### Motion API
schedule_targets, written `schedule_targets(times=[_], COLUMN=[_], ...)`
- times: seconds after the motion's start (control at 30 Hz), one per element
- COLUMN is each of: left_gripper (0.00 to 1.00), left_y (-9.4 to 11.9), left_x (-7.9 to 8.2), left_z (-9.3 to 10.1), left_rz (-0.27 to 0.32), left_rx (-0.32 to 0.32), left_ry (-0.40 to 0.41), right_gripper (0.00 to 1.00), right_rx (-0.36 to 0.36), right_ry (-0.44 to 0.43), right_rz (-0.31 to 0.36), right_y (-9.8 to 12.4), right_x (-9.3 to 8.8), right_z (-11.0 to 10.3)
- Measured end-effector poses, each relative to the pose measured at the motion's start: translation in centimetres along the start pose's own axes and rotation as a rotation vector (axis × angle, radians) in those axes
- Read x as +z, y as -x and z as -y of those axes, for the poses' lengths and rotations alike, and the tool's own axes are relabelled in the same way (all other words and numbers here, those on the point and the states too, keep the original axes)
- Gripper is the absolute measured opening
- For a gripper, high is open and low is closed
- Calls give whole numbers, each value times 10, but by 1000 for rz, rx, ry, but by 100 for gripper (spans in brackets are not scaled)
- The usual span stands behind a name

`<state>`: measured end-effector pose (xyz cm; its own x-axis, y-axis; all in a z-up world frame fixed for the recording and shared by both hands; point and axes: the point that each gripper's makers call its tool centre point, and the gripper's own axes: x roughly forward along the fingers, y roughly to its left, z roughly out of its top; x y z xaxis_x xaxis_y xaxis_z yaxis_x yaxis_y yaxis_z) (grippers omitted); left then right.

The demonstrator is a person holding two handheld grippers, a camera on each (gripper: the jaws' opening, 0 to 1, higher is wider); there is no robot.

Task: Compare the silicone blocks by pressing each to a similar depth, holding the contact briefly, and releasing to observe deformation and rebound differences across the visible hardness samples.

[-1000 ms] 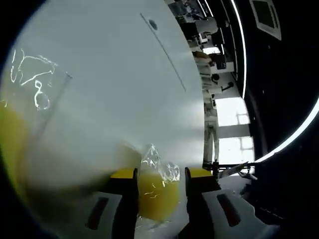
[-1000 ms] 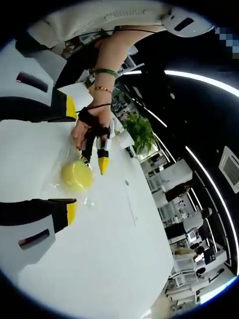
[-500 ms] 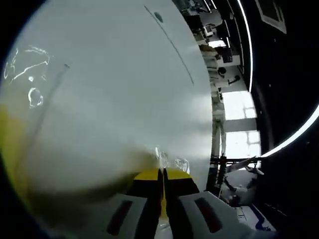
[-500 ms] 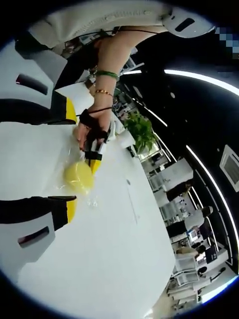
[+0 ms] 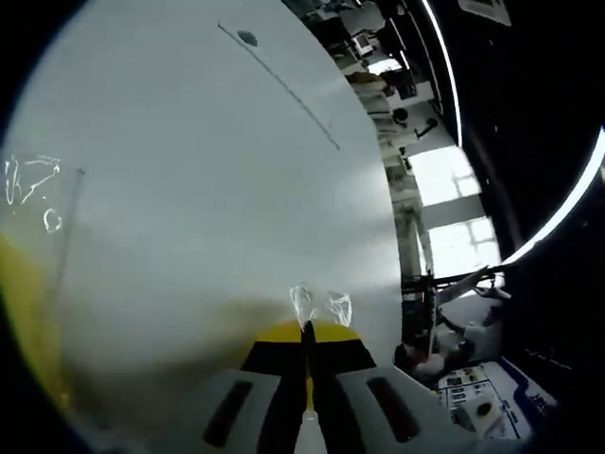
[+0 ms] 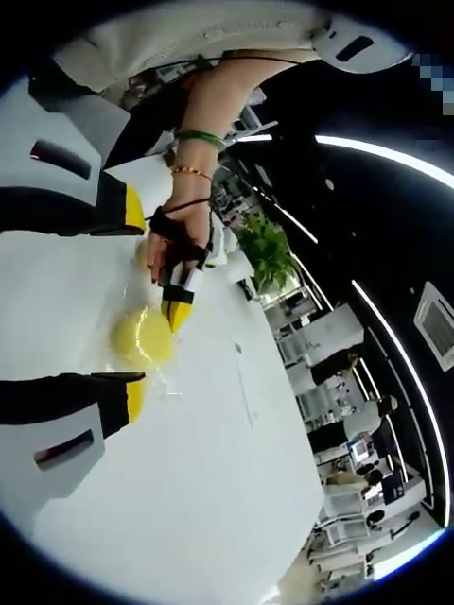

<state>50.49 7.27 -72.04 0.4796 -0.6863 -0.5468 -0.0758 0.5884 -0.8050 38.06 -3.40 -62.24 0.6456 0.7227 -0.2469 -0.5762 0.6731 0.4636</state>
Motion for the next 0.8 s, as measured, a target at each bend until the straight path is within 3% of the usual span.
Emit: schedule_targets(times=[0.13,0.47,0.63,0.73,0.8], left_gripper=[0,0,0,0,0], left_y=[7,30,37,42,45], left_x=[-4,-12,-15,-17,-21], left_z=[15,42,51,57,64], left_rz=[0,-21,-48,-54,-56], left_rx=[-10,31,47,70,58], left_ry=[-111,-571,-727,-890,-934], right_gripper=[52,51,49,49,49], right_rx=[2,17,21,22,19], right_ry=[10,47,70,76,85], right_rz=[6,15,20,19,18], right_y=[3,10,17,22,25], right_x=[4,12,16,16,17], right_z=[-4,-24,-34,-38,-41])
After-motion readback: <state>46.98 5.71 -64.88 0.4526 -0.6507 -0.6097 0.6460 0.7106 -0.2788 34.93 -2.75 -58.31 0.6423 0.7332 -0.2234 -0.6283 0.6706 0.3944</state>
